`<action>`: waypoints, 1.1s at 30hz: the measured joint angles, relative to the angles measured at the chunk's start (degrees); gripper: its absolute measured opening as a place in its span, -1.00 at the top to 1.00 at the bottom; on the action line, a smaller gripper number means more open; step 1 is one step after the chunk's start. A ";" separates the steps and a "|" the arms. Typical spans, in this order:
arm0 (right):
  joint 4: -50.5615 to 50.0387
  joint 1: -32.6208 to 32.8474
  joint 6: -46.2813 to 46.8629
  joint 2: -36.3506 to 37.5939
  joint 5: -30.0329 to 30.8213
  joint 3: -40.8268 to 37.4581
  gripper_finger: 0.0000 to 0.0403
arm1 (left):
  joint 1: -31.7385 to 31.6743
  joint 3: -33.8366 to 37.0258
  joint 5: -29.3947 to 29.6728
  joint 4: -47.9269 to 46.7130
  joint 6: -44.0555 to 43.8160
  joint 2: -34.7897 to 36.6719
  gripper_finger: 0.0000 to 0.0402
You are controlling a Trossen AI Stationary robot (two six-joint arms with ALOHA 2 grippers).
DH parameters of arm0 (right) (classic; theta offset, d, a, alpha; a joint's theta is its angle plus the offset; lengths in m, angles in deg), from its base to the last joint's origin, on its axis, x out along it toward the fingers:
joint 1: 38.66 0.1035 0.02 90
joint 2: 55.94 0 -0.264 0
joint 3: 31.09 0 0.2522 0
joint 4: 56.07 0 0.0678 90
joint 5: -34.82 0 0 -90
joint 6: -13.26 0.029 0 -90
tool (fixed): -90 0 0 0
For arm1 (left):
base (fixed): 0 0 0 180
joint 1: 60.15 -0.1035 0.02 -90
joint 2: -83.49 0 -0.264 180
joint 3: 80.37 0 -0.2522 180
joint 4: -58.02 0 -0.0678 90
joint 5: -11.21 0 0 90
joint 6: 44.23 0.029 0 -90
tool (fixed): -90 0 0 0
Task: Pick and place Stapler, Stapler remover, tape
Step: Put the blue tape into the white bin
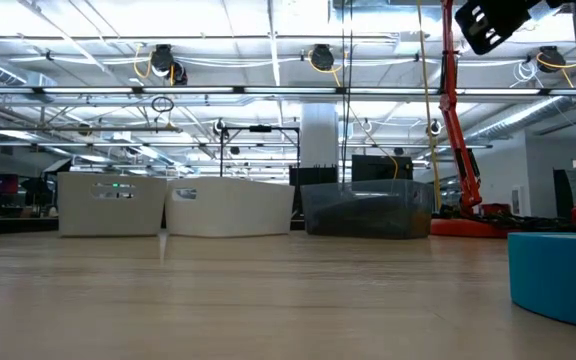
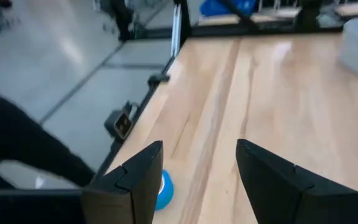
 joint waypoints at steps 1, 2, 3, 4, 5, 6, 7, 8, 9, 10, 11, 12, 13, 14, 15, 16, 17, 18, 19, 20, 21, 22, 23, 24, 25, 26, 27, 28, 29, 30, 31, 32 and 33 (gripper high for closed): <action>-0.68 1.08 -0.02 -1.44 0.81 0.97 0.03 | -0.01 1.29 0.14 1.80 0.04 0.74 -0.05; -1.27 2.03 0.00 -3.15 1.04 1.85 0.03 | 0.00 3.07 0.09 3.62 0.16 1.71 -0.05; -1.40 2.82 0.04 -5.07 1.30 2.67 0.03 | 0.00 5.36 -0.51 5.06 0.32 2.73 -0.05; -1.33 3.52 0.40 -6.96 2.09 3.38 0.03 | 0.00 7.83 -1.62 7.03 0.79 3.70 -0.05; -1.33 4.14 0.83 -8.83 2.27 3.95 0.03 | -0.02 10.21 -3.34 9.87 1.52 4.70 -0.05; -1.46 4.68 1.28 -10.66 2.32 4.47 0.03 | -0.04 12.81 -5.00 13.34 2.48 5.99 -0.05; -1.70 5.04 1.88 -12.84 2.42 5.24 0.03 | -0.04 15.59 -6.23 15.71 3.11 7.65 -0.05; -1.68 5.26 2.50 -14.91 2.45 6.13 0.03 | -0.04 18.16 -7.11 17.46 3.37 9.20 -0.05; -1.72 5.45 3.18 -17.01 2.40 7.00 0.03 | -0.02 20.57 -8.02 20.05 3.58 10.67 -0.05; -1.92 5.66 3.79 -19.01 2.39 7.89 0.03 | 0.01 23.07 -8.93 22.13 3.66 12.10 -0.05; -2.17 5.79 4.34 -21.09 2.27 8.99 0.03 | 0.03 25.68 -9.43 23.17 3.55 13.55 -0.05; -2.02 5.80 4.88 -23.17 2.28 10.27 0.03 | 0.05 28.25 -9.76 24.00 3.35 14.93 -0.05; -1.97 5.79 5.24 -25.14 2.22 11.49 0.03 | 0.07 30.42 -9.88 25.44 2.99 16.10 -0.05; -2.34 5.78 5.47 -27.00 2.17 12.61 0.03 | 0.12 32.38 -10.02 26.88 2.66 17.43 -0.05; -2.64 5.76 5.99 -28.77 2.02 13.69 0.03 | 0.15 34.34 -10.25 27.63 2.43 19.08 -0.05; -2.61 5.76 6.70 -30.66 1.89 14.99 0.03 | 0.33 36.27 -10.35 28.20 2.02 20.51 -0.05; -2.81 5.76 7.48 -32.28 1.39 16.13 0.03 | 0.44 37.86 -10.58 29.39 1.66 21.67 -0.05; -4.12 5.74 8.47 -33.71 0.65 17.23 0.03 | 0.68 39.20 -10.74 30.16 1.40 22.73 -0.05; -5.71 5.73 9.49 -35.11 0.61 18.46 0.03 | 0.96 40.67 -10.79 30.18 1.18 23.92 -0.05; -7.03 5.73 10.58 -36.57 0.55 19.75 0.03 | 1.37 41.97 -10.79 29.96 1.19 25.08 -0.05; -8.31 5.77 11.65 -37.94 0.49 20.96 0.03 | 1.81 42.94 -10.78 30.33 1.24 26.04 -0.05; -10.03 6.04 12.86 -39.09 0.41 21.94 0.03 | 2.15 43.75 -10.78 31.11 1.25 26.99 -0.05; -11.67 6.31 14.30 -40.09 0.32 22.63 0.03 | 2.49 44.61 -10.79 31.21 1.14 28.06 -0.05; -12.84 6.51 15.74 -41.26 -0.24 23.50 0.03 | 2.90 45.52 -10.77 30.74 1.09 29.00 -0.05; -12.80 6.83 17.11 -42.45 -1.12 24.27 0.03 | 3.32 46.20 -10.77 30.52 1.09 29.63 -0.05; -12.93 7.19 18.73 -43.36 -2.04 24.77 0.03 | 3.60 46.76 -10.79 30.75 1.09 30.15 -0.05; -13.43 7.57 20.46 -44.16 -2.66 24.93 0.03 | 3.91 47.45 -10.79 30.77 1.09 30.77 -0.05; -13.76 7.91 22.42 -45.04 -2.81 25.20 0.03 | 4.21 48.01 -10.79 30.54 1.09 31.37 -0.05; -13.26 8.27 24.19 -45.96 -3.09 25.50 0.03 | 4.56 48.37 -10.78 30.64 1.05 31.83 -0.05; -12.95 8.62 25.70 -46.68 -3.74 25.58 0.03 | 4.86 48.63 -10.77 30.68 0.99 32.19 -0.05; -13.50 8.91 26.90 -47.24 -3.84 25.55 0.03 | 5.01 48.91 -10.78 30.40 1.02 32.35 -0.05; -13.75 9.16 28.23 -47.71 -3.80 25.47 0.03 | 5.21 49.04 -10.78 30.05 1.14 32.35 -0.05; -13.36 9.29 29.33 -48.27 -3.80 25.47 0.03 | 5.35 49.08 -10.79 30.06 1.45 32.28 -0.05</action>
